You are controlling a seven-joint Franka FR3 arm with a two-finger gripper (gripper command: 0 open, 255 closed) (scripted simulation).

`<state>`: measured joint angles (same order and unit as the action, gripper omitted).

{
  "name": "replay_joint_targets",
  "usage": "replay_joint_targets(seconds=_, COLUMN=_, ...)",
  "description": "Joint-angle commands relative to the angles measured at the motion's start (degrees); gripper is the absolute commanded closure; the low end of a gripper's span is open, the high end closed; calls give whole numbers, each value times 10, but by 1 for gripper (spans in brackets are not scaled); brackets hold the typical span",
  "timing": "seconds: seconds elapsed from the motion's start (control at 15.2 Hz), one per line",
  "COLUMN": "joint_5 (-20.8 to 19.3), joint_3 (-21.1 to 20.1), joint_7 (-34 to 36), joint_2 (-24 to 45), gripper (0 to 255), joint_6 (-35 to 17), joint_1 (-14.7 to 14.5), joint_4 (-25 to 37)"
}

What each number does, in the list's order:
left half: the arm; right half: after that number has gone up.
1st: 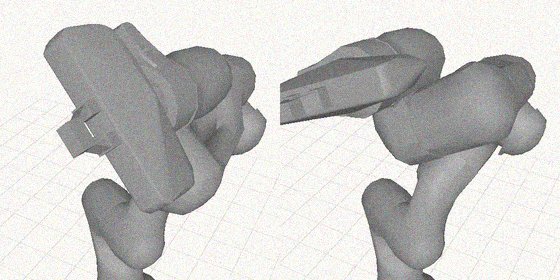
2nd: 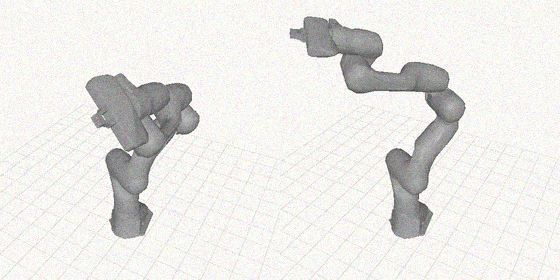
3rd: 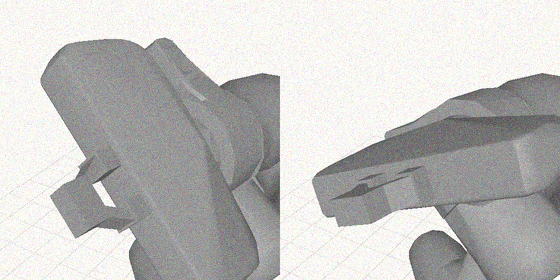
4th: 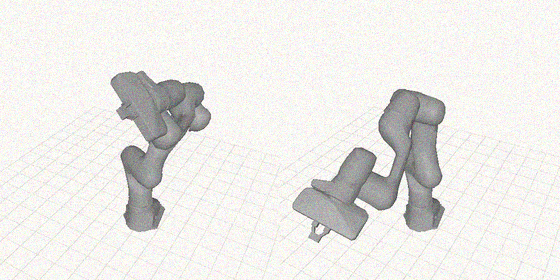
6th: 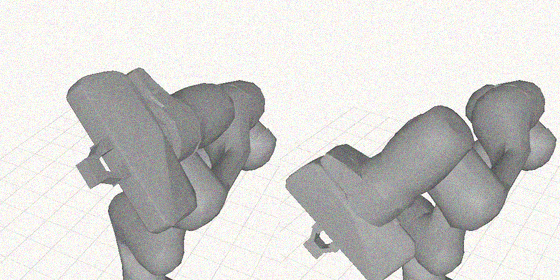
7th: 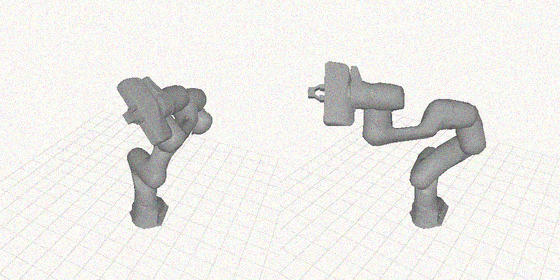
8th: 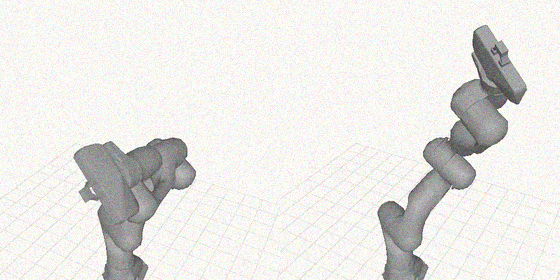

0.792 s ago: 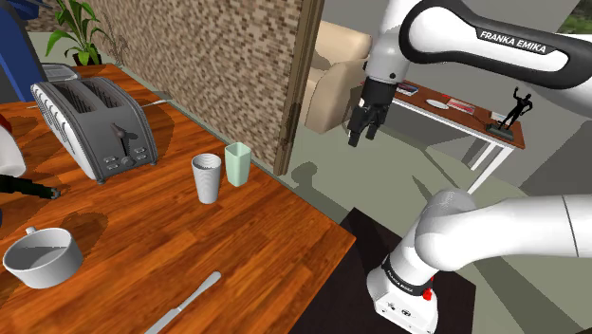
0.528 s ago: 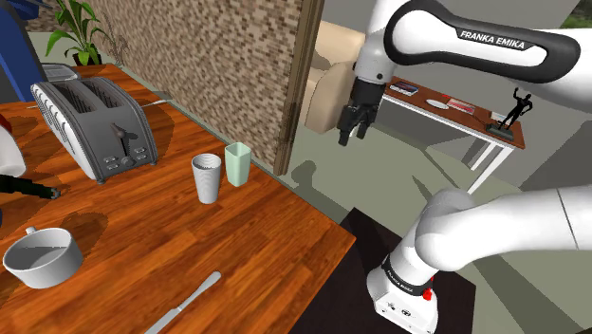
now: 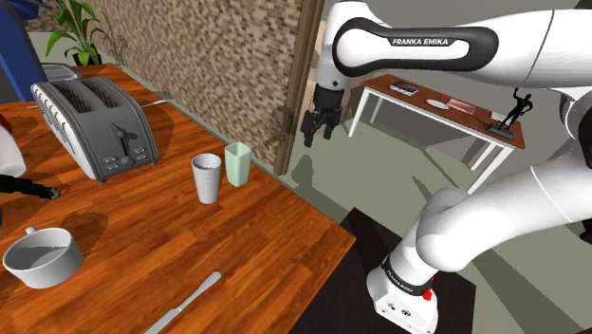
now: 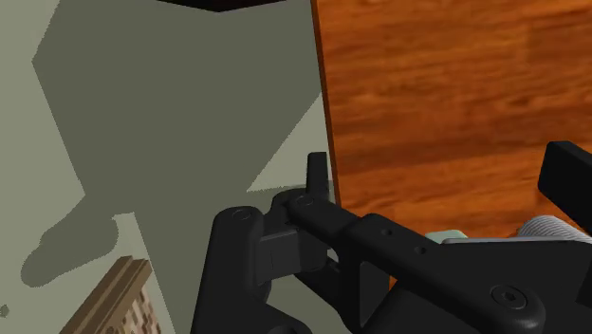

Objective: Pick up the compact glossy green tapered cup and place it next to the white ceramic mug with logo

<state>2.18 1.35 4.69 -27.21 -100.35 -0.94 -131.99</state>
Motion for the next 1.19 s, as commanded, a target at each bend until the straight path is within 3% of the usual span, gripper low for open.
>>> replay_joint_targets(seconds=0.0, joint_5=1, joint_3=-6, joint_7=4, joint_2=49, gripper=0, joint_6=-28, joint_1=-4, joint_4=23)
replay_joint_targets(seconds=0.59, joint_5=-8, joint_3=-26, joint_7=21, joint_2=246, gripper=0, joint_6=-98, joint_1=-18, joint_4=154)
replay_joint_targets(seconds=1.12, joint_5=-28, joint_3=-36, joint_7=38, joint_2=426, gripper=0, joint_6=-110, joint_1=-32, joint_4=324)
